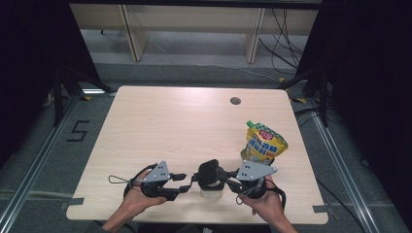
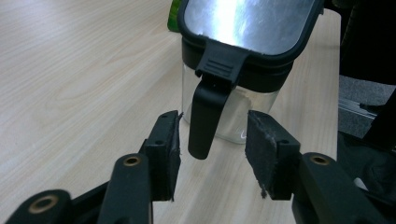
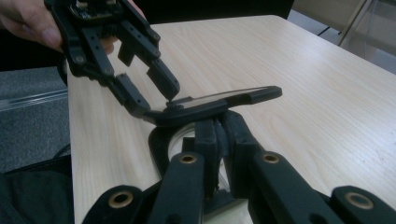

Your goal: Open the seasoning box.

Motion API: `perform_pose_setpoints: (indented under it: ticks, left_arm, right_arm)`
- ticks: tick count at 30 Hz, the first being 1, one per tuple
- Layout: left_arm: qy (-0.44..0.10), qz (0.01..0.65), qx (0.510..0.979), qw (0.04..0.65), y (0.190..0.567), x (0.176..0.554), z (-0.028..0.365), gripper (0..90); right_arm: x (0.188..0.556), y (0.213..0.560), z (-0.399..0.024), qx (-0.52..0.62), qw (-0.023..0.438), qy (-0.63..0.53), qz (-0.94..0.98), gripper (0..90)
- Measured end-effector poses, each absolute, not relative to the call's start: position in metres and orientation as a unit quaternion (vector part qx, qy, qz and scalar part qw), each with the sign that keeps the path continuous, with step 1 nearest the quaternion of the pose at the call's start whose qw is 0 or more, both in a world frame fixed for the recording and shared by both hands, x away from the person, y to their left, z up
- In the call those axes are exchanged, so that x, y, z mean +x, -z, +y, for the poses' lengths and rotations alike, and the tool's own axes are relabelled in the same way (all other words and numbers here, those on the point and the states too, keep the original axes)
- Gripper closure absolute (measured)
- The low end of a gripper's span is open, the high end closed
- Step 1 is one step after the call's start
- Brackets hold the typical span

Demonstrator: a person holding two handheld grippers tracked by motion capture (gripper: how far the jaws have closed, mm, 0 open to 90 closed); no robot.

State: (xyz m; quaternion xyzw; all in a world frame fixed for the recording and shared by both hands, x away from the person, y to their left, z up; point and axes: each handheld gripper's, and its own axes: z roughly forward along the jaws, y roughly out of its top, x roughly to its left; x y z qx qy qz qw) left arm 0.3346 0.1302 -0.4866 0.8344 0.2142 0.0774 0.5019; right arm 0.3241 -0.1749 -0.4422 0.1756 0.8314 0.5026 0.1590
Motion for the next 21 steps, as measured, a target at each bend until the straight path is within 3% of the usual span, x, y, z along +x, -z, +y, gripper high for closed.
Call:
perform_pose_setpoints:
  ticks: [7,21]
  left_arm:
    - [-0.082,0.226,0.83,0.503,0.49,0.332,0.139,50.7]
    - [-0.077,0.225,0.828,0.508,0.491,0.326,0.15,55.5]
  right_arm:
    - [0.325,0.437,-0.161,0.163,0.165,-0.506,0.831,85.3]
    - [0.328,0.43,-0.133,0.129,0.183,-0.496,0.839,84.9]
